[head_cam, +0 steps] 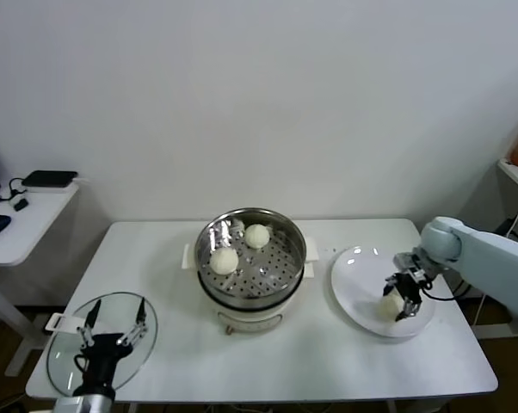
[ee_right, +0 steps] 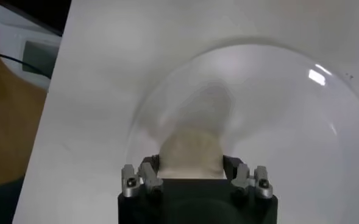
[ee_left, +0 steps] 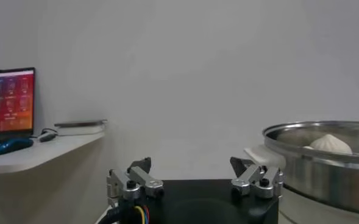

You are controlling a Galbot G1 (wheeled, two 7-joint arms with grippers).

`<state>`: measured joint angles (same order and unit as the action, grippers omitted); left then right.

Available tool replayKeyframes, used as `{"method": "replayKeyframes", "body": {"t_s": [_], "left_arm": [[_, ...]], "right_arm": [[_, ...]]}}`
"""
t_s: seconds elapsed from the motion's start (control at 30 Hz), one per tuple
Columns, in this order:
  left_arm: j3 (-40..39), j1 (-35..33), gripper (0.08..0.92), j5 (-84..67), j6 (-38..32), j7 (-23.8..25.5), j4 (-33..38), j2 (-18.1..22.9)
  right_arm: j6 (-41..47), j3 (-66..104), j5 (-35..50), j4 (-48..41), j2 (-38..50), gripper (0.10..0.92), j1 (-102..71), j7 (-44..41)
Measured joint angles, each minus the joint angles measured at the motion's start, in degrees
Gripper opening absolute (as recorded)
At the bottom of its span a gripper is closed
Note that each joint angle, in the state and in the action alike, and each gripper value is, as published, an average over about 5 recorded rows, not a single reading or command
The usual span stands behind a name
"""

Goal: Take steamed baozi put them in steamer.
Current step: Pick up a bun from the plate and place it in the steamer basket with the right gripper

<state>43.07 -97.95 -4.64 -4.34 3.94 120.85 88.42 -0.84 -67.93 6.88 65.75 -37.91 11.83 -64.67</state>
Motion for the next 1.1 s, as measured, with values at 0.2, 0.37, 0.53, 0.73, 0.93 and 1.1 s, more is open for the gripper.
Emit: {"method": "replayKeyframes", "body": {"t_s": [0.2,0.37,0.53,0.73,0.93,1.1], "left_arm": [[-0.35,0.20,0.823,0.17,0.04,0.00,0.11,0.01],[-0.58,0.06,0.823,0.42,0.11,0.02,0.57,0.01],[-0.59,-0.26,0.823,0.50,0.13,0.03,0.99,0.01],[-0.54,-0.53,0.823,0.52,0.14,0.01,1.45,0.05],[-0.48,-0.51,0.823,0.67,0.39,-0.10,1.76,0.12],[-0.22,-0.51,0.823,0.81,0.74,-0.14,2.18,0.14]], "right_arm": [[-2.14,-3.25,0.23,4.13,0.09,0.679,6.79,-1.10],[-5.11,-6.82,0.30,8.95,-0.84,0.679,15.33,-1.98],[-8.56,-8.52,-0.48,13.96,-2.97,0.681,23.50,-2.67],[-12.95,-8.44,-3.35,19.00,-6.86,0.679,29.64,-2.94],[-16.54,-6.58,-7.70,21.73,-11.90,0.682,31.58,-2.99],[-19.38,-4.21,-12.43,21.95,-17.10,0.685,30.69,-2.95]]}}
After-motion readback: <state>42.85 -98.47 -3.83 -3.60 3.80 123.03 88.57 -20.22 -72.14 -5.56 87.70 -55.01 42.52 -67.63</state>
